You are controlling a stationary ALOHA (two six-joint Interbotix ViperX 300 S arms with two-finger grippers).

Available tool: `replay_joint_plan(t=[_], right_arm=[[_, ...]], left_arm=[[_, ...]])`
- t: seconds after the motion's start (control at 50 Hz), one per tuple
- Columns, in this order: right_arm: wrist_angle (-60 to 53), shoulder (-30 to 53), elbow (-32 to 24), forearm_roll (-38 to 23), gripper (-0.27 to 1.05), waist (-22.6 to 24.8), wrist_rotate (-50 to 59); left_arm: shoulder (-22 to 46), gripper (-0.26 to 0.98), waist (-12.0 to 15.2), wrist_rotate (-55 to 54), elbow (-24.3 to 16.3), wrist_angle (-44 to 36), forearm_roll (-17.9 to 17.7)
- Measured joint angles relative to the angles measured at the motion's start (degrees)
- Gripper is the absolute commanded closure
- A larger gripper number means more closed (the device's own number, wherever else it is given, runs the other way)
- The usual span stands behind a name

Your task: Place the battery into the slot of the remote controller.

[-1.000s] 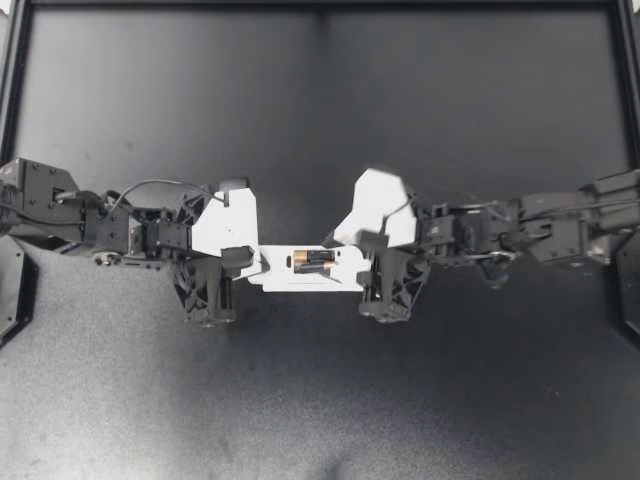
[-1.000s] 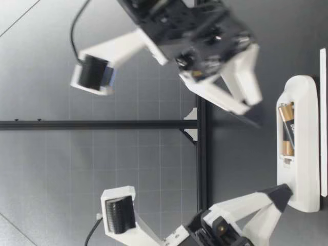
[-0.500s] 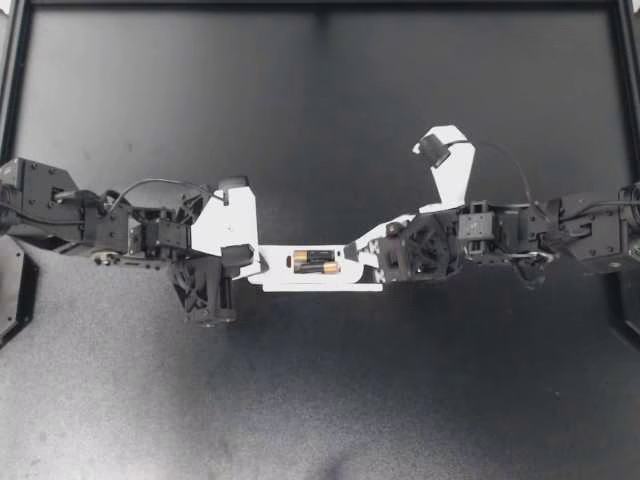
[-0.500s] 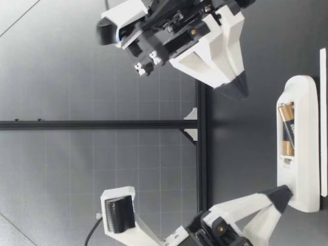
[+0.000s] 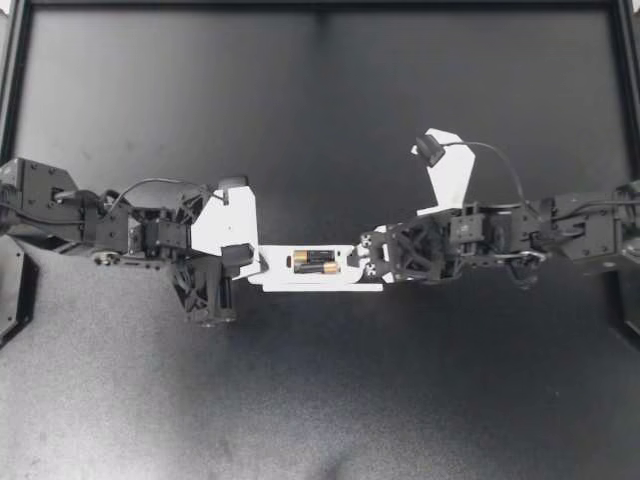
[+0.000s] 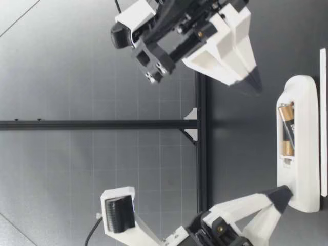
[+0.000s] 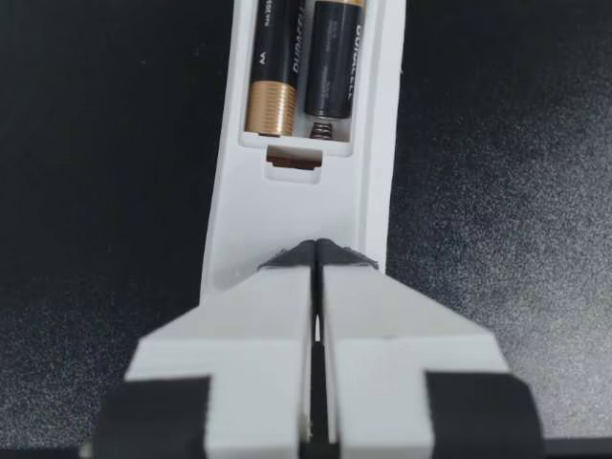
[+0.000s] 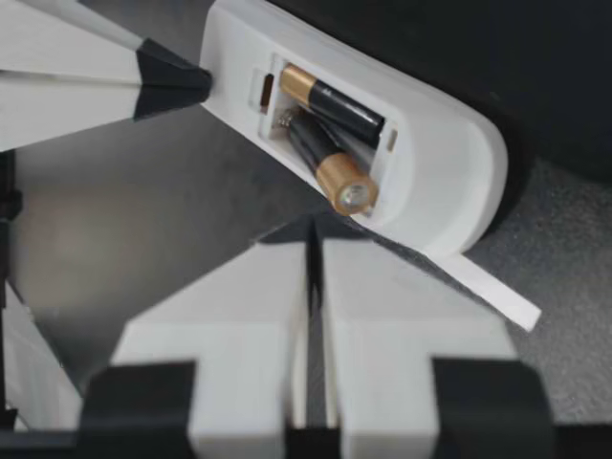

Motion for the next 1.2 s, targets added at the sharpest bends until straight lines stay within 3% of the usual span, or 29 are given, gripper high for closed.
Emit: replay_joint_plan(t=[1.2], right_arm=[[3.34, 6.77, -5.27, -4.92, 0.88, -0.09, -0.09]], left_arm=[[-0.09, 0.88, 0.00, 0.00, 0.18, -0.09, 0.00]])
